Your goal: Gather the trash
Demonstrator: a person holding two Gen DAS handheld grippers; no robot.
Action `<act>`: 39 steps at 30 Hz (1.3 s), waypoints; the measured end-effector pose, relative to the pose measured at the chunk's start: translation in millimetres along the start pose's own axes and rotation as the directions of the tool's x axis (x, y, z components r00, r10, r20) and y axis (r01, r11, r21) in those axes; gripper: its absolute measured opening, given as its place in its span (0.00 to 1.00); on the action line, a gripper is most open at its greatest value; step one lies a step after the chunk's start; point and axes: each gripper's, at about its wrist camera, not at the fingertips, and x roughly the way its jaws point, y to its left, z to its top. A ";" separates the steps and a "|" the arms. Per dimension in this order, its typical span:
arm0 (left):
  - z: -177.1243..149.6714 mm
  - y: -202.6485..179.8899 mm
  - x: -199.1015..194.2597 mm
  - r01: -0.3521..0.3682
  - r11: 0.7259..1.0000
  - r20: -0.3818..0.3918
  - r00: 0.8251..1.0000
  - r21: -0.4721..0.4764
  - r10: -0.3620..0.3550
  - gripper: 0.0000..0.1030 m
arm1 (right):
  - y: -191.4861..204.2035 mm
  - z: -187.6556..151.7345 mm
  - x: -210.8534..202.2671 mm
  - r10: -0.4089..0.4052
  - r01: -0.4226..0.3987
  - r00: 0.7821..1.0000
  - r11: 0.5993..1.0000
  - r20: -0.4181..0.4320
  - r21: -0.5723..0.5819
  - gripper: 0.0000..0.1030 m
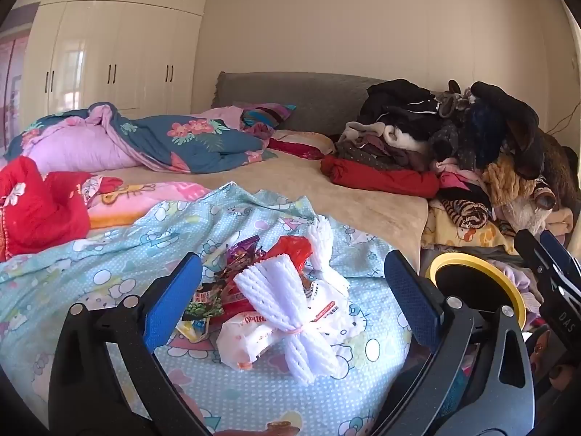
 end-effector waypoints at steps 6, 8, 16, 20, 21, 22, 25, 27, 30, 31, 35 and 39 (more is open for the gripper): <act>3.1 3.9 -2.8 0.015 0.999 -0.001 1.000 -0.028 -0.015 0.89 | 1.3 -0.6 2.1 0.002 -0.002 1.000 1.000 -0.015 -0.013 0.94; 3.6 3.4 -4.1 0.016 1.000 -0.002 1.000 -0.027 -0.016 0.90 | 1.0 -1.4 1.4 0.000 0.000 1.000 1.000 -0.014 -0.013 0.94; 4.9 5.4 -3.8 0.030 0.999 -0.002 1.000 -0.043 -0.030 0.89 | 0.4 3.0 2.2 -0.005 0.004 1.000 1.000 -0.017 -0.017 0.94; 4.3 5.5 -4.3 0.029 0.999 -0.001 1.000 -0.043 -0.029 0.89 | 1.7 2.1 2.5 -0.002 0.002 1.000 1.000 -0.018 -0.021 0.94; 4.8 5.3 -4.7 0.029 0.999 -0.001 1.000 -0.042 -0.029 0.89 | 2.6 1.6 2.6 -0.005 0.004 1.000 1.000 -0.017 -0.021 0.94; 4.3 6.1 -4.1 0.031 0.999 -0.002 1.000 -0.043 -0.031 0.89 | 1.0 1.3 1.8 -0.004 0.004 1.000 1.000 -0.018 -0.020 0.94; 5.0 6.2 -4.3 0.033 0.998 -0.001 0.999 -0.045 -0.033 0.90 | 2.2 0.6 2.2 -0.006 0.005 1.000 1.000 -0.018 -0.021 0.94; 5.1 5.2 -4.4 0.029 0.999 -0.001 1.000 -0.042 -0.029 0.90 | 2.3 0.3 2.1 -0.005 0.005 1.000 1.000 -0.016 -0.021 0.94; 4.8 4.9 -4.7 0.029 0.999 0.000 1.000 -0.044 -0.029 0.89 | 2.6 0.1 3.1 -0.006 0.006 1.000 1.000 -0.016 -0.024 0.94; 4.8 5.0 -4.7 0.030 0.999 0.000 1.000 -0.043 -0.030 0.89 | 3.1 0.0 2.9 -0.006 0.006 1.000 1.000 -0.015 -0.025 0.94; 5.4 4.9 -5.0 0.032 0.999 -0.002 0.999 -0.042 -0.032 0.89 | 2.8 0.0 2.7 -0.005 0.004 1.000 1.000 -0.018 -0.025 0.94; 5.6 4.4 -5.4 0.030 0.999 -0.002 1.000 -0.042 -0.030 0.90 | 2.5 -0.2 2.2 -0.005 0.005 1.000 1.000 -0.020 -0.026 0.94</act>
